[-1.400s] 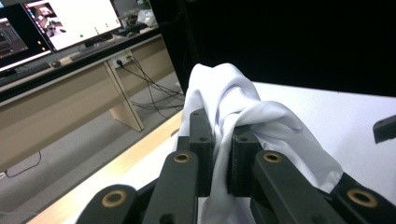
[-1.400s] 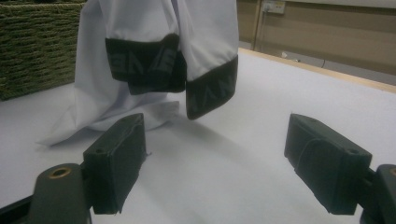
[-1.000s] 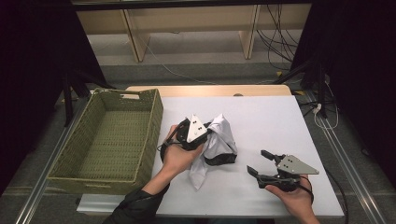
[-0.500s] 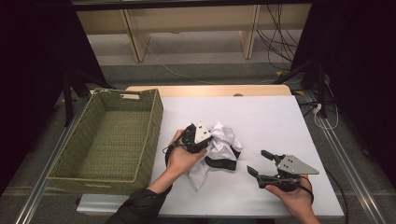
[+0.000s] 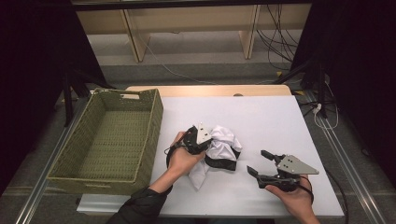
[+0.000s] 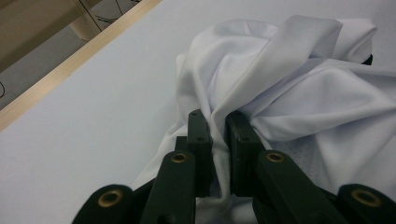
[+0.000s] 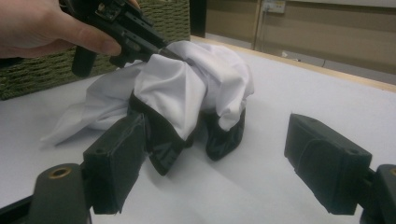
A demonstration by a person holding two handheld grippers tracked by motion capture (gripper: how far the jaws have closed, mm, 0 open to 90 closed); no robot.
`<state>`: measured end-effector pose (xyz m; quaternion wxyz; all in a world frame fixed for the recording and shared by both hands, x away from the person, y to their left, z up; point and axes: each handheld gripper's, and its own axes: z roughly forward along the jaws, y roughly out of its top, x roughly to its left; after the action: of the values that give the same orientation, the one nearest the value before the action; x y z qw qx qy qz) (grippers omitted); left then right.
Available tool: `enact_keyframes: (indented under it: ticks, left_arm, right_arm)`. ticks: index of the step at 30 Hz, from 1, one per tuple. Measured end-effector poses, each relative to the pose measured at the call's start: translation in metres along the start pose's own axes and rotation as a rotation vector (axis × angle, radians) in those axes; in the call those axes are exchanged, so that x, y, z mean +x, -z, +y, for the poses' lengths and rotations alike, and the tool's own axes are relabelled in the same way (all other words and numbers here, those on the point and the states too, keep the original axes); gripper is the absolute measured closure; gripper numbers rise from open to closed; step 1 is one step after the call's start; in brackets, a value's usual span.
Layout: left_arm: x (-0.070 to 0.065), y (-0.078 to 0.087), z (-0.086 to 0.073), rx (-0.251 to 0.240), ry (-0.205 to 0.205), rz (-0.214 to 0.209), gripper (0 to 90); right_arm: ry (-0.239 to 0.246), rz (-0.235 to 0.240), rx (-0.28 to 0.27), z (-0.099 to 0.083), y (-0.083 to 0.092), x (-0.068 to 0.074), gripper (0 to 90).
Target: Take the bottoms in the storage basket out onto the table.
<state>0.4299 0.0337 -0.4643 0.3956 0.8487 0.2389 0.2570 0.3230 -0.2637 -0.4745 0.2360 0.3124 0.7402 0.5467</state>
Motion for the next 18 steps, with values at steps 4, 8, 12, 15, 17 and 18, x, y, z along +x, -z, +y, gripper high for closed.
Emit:
enact_keyframes:
  ticks: [4,8,12,15,17,18]
  left_arm:
    - [0.0,0.0,0.0,-0.002,0.003,0.002,79.4]
    - [0.002,0.003,0.002,-0.004,0.011,-0.002,76.3]
    - [0.005,0.009,0.005,-0.012,0.047,-0.006,70.0]
    - [0.009,0.017,0.011,0.003,0.064,-0.013,60.4]
    - [0.011,0.023,0.014,0.0,0.075,-0.015,55.7]
    - [0.012,0.026,0.016,0.003,0.081,-0.016,53.0]
  right_arm:
    - [-0.002,0.002,-0.002,0.0,0.0,0.0,21.4]
    - [-0.001,0.001,-0.006,0.0,0.0,0.0,21.3]
    - [0.002,0.0,-0.001,0.0,0.0,0.0,21.3]
    - [-0.001,0.001,-0.006,0.0,0.0,0.0,21.3]
    - [0.001,0.0,-0.001,0.0,0.0,0.0,21.3]
    - [0.0,0.001,-0.004,0.0,0.0,0.0,21.3]
